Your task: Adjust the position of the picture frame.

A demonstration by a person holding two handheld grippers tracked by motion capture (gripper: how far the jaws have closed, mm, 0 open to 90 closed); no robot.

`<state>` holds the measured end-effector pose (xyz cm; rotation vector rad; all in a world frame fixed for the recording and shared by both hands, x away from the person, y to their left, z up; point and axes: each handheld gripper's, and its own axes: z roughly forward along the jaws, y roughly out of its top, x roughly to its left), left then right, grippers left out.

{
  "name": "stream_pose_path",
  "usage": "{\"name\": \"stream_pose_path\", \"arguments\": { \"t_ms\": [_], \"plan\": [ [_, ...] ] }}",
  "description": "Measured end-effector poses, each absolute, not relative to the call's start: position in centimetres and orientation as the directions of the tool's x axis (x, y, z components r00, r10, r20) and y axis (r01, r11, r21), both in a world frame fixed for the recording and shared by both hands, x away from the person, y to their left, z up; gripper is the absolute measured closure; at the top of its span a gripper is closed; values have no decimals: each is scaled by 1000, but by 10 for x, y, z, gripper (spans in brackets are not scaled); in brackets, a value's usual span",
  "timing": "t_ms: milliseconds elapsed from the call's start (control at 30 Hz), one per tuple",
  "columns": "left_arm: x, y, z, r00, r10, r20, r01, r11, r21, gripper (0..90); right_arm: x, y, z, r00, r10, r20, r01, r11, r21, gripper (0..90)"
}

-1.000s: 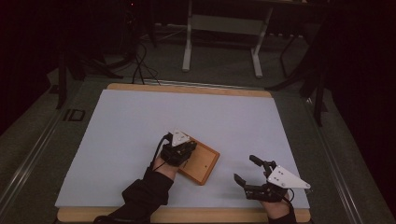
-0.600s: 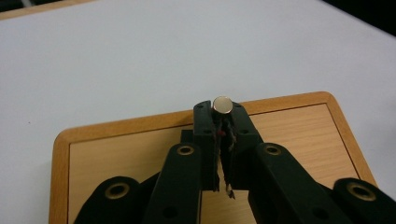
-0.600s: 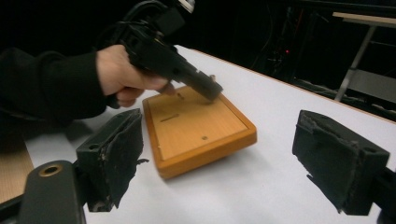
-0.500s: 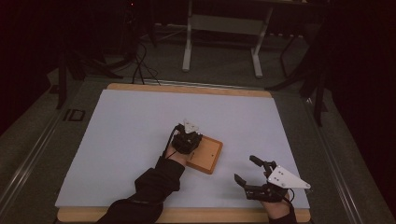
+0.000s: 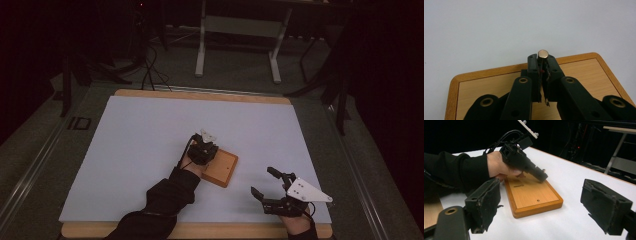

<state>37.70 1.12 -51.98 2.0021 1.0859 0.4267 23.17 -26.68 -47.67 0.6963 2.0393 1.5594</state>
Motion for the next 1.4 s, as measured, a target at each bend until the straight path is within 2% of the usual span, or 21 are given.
{"name": "stream_pose_path", "arguments": {
  "t_ms": [400,433,500,767,833,967,1000,1167,1233,1400],
  "plan": [
    [379,18,-519,637,768,-66,519,-364,774,840,231,-266,-477,-760,647,-65,109,224,968,158],
    [378,19,-519,639,766,-71,521,-364,772,788,231,-265,-477,-762,644,-64,107,223,969,158],
    [375,25,-517,638,769,-46,512,-378,772,759,231,-266,-477,-759,647,-68,106,225,969,158],
    [369,49,-508,627,778,-40,513,-373,773,761,231,-265,-477,-763,642,-69,104,228,968,158],
    [377,64,-504,613,789,-28,515,-373,772,786,231,-264,-477,-762,643,-71,104,230,968,158],
    [391,78,-502,621,783,-45,515,-364,776,899,232,-264,-477,-763,644,-61,111,223,968,158],
    [394,79,-502,621,783,-23,507,-380,774,900,232,-264,-477,-763,643,-63,111,226,968,158],
    [405,82,-502,637,770,-36,504,-381,775,900,232,-264,-478,-764,642,-62,113,227,967,158],
    [420,77,-506,668,744,-20,492,-421,762,900,232,-264,-478,-764,642,-62,114,229,967,158],
    [435,72,-509,668,745,2,502,-452,737,900,232,-264,-478,-766,641,-57,116,225,967,158]
  ]
}}
